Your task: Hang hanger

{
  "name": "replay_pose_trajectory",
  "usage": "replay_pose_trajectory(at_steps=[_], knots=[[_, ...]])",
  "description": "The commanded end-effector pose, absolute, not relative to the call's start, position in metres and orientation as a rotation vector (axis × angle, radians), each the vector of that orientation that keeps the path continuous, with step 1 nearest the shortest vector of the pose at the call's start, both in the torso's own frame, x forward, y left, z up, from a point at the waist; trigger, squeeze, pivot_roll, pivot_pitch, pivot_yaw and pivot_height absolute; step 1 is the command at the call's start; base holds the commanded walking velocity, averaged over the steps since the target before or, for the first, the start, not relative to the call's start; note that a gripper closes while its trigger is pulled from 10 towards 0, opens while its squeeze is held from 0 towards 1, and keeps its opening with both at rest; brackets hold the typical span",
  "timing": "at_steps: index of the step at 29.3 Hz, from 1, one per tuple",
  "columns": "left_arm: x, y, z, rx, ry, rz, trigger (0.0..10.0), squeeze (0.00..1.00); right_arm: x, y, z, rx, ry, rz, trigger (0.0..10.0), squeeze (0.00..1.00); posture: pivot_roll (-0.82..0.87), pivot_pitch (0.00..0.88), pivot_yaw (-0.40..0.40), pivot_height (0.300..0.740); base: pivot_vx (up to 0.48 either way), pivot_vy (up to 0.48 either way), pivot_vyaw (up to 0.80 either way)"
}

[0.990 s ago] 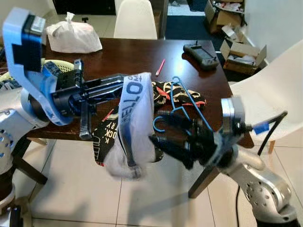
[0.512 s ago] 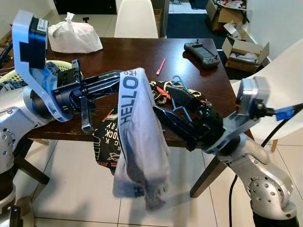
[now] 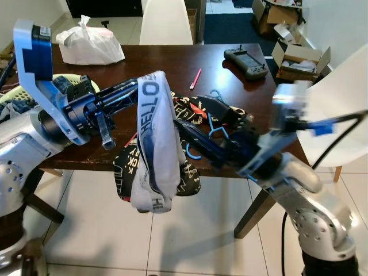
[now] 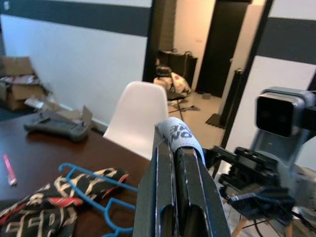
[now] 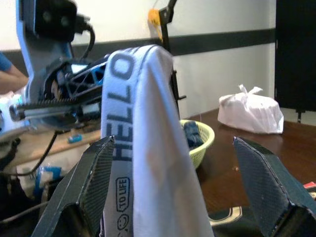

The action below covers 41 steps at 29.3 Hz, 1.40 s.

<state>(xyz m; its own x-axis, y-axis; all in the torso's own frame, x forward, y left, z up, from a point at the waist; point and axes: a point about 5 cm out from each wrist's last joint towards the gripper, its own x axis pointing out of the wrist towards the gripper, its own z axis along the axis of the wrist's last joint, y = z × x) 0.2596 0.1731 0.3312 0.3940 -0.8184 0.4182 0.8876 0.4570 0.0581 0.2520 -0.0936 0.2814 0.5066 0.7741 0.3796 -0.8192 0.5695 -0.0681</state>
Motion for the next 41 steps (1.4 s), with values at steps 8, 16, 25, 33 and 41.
replay_pose_trajectory(at_steps=[8,16,25,33,41], knots=[[0.272,0.18,0.334,-0.258,-0.448,-0.978,10.0,0.0,0.253,-0.089,0.295,0.175,-0.455,0.853,10.0,0.0,0.11,0.2,0.097,0.74,0.0,0.0,0.0],[0.277,0.182,0.331,-0.33,-0.462,-0.929,10.0,0.0,0.227,-0.067,0.273,0.091,-0.372,1.067,10.0,0.0,0.1,0.202,0.098,0.74,0.0,0.0,0.0],[0.257,0.166,0.329,-0.395,-0.463,-1.163,10.0,0.0,0.248,-0.052,0.25,0.007,-0.257,0.874,10.0,0.0,0.1,0.199,0.095,0.74,0.0,0.0,0.0],[0.255,0.168,0.33,-0.391,-0.464,-1.168,10.0,0.0,0.261,-0.065,0.254,0.048,-0.281,0.698,10.0,0.0,0.1,0.195,0.093,0.74,0.0,0.0,0.0],[0.255,0.17,0.33,-0.383,-0.46,-1.156,10.0,0.0,0.257,-0.073,0.268,0.207,-0.35,0.707,10.0,0.0,0.1,0.199,0.095,0.74,0.0,0.0,0.0]])
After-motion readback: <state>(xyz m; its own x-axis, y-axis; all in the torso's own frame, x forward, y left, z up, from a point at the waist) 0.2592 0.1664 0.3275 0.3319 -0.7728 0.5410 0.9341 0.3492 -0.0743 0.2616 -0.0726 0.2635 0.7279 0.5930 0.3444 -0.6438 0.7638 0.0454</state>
